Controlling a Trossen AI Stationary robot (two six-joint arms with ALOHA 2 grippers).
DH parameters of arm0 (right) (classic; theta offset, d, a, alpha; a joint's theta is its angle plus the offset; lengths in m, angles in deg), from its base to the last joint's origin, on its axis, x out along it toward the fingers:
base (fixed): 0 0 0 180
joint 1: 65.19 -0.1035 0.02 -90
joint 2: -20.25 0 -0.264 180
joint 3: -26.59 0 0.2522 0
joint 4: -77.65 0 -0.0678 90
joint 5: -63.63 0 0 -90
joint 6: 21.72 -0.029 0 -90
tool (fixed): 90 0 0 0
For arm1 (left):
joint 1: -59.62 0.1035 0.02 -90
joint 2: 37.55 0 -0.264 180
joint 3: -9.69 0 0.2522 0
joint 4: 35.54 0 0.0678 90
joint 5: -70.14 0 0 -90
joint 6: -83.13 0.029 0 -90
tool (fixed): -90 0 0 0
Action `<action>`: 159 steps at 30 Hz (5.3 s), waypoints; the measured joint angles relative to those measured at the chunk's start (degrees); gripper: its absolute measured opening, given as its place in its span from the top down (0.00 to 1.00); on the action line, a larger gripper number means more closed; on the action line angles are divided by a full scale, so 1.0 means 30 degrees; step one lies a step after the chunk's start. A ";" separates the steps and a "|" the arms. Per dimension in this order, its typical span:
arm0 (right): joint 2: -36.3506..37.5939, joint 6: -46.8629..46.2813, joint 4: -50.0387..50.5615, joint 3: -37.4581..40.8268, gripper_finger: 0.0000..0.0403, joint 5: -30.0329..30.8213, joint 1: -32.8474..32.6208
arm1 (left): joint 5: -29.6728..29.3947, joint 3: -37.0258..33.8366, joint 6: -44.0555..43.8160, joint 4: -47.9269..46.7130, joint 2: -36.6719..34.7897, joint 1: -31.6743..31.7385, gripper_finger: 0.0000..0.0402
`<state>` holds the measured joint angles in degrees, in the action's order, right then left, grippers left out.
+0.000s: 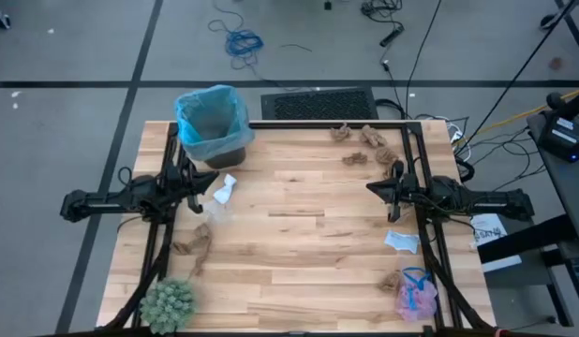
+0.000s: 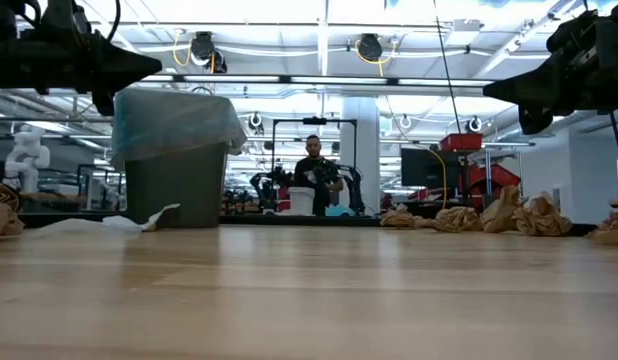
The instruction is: Pick and place trash into bin
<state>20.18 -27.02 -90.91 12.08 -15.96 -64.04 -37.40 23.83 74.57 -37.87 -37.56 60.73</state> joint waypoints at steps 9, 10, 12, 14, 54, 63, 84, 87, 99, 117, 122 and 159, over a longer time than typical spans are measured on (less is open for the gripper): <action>-0.0001 0.0000 0.0000 0.0000 1.00 0.0006 0.0000 | -0.0006 -0.0002 0.0000 0.0006 0.0000 -0.0002 1.00; 0.0000 0.0000 0.0000 0.0000 1.00 0.0007 0.0000 | -0.0002 0.0000 -0.0005 0.0004 0.0000 0.0004 1.00; -0.0007 0.0000 0.0000 0.0000 1.00 0.0005 0.0000 | -0.0002 -0.0004 -0.0004 0.0000 0.0000 0.0002 1.00; -0.0003 0.0000 0.0000 -0.0004 1.00 0.0004 0.0000 | 0.0000 -0.0001 -0.0001 0.0006 0.0000 0.0000 1.00; 0.0000 0.0000 0.0000 0.0000 1.00 0.0007 0.0000 | 0.0000 0.0000 0.0000 -0.0002 0.0000 0.0005 1.00; -0.0007 0.0000 0.0000 0.0000 1.00 0.0000 0.0000 | -0.0004 -0.0006 0.0000 0.0001 0.0000 0.0003 1.00; -0.1905 -0.4636 -0.3803 -0.5578 1.00 -0.0944 -0.0015 | -0.0517 0.0000 0.1351 0.0032 0.0000 -0.0001 1.00; -0.3939 -0.3305 -0.2251 -0.8035 1.00 0.0158 -0.0022 | -0.0517 -0.0006 0.1518 0.0062 0.0000 0.0006 1.00; -0.9574 -0.4289 -0.1176 -1.4821 1.00 0.3922 -0.0015 | -0.0678 -0.0007 0.1501 0.4495 0.0000 0.0006 1.00; -1.1455 0.1058 -0.1120 -1.6101 1.00 0.4080 0.0074 | -0.1399 -0.0007 0.1522 1.1217 0.0003 0.0006 1.00; -1.2404 0.1464 -0.1122 -1.6101 1.00 0.4026 0.0537 | -0.2494 0.0117 0.1928 1.1497 0.0010 0.0006 1.00; -1.3225 0.0523 -0.1205 -1.6072 1.00 0.3985 0.2004 | -0.5676 0.6738 0.1497 0.4773 0.8669 0.0035 1.00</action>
<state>-19.50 -25.45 -94.53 -36.14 -4.00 -58.03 -54.43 44.05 79.06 -23.55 -11.56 60.83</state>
